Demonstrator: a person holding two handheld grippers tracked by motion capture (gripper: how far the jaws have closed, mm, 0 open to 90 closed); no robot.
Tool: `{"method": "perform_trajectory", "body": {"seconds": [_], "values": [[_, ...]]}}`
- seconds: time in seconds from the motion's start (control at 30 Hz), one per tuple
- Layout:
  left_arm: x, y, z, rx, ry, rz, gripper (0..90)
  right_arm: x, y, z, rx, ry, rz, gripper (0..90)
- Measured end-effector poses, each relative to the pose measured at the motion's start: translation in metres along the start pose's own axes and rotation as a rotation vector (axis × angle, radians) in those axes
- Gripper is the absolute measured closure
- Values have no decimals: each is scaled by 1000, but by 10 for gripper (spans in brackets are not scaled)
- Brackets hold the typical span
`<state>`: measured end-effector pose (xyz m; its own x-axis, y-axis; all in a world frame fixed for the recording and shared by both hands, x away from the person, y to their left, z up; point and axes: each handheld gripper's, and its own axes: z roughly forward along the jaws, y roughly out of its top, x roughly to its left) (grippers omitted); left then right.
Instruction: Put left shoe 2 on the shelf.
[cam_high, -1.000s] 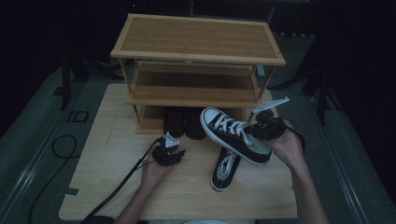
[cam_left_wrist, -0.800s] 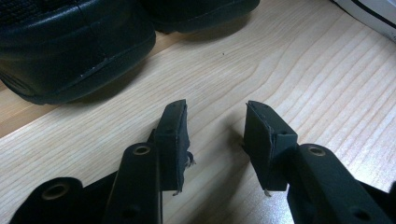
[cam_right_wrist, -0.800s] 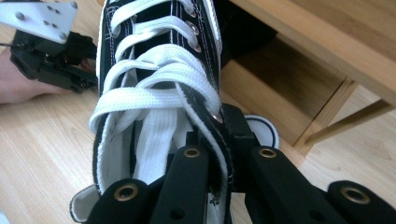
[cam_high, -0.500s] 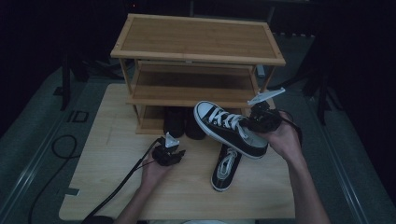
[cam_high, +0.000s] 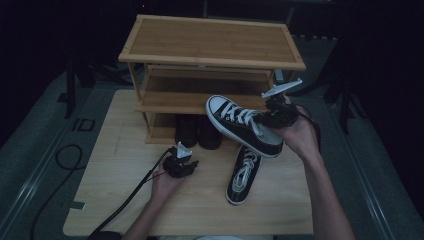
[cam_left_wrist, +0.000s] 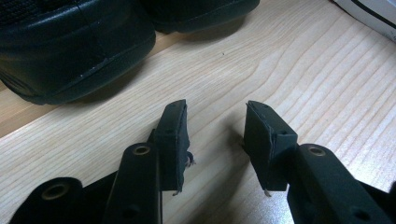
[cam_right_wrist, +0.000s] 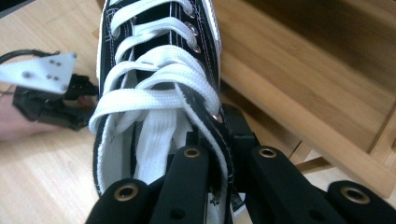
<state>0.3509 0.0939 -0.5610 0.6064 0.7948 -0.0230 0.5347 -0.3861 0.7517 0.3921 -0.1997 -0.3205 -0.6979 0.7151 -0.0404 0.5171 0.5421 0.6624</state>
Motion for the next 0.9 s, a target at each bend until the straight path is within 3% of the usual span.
{"method": "perform_trajectory", "body": {"seconds": [0.37, 0.77, 0.9], "values": [[0, 0, 0, 0, -1, 0, 597, -11, 18, 16, -4, -47, 86, 882], [0, 0, 0, 3, -3, 4, 596, -12, 37, 30, -19, -112, 138, 881], [0, 0, 0, 3, -3, 4, 597, -11, 42, 35, -21, -108, 172, 881]]}}
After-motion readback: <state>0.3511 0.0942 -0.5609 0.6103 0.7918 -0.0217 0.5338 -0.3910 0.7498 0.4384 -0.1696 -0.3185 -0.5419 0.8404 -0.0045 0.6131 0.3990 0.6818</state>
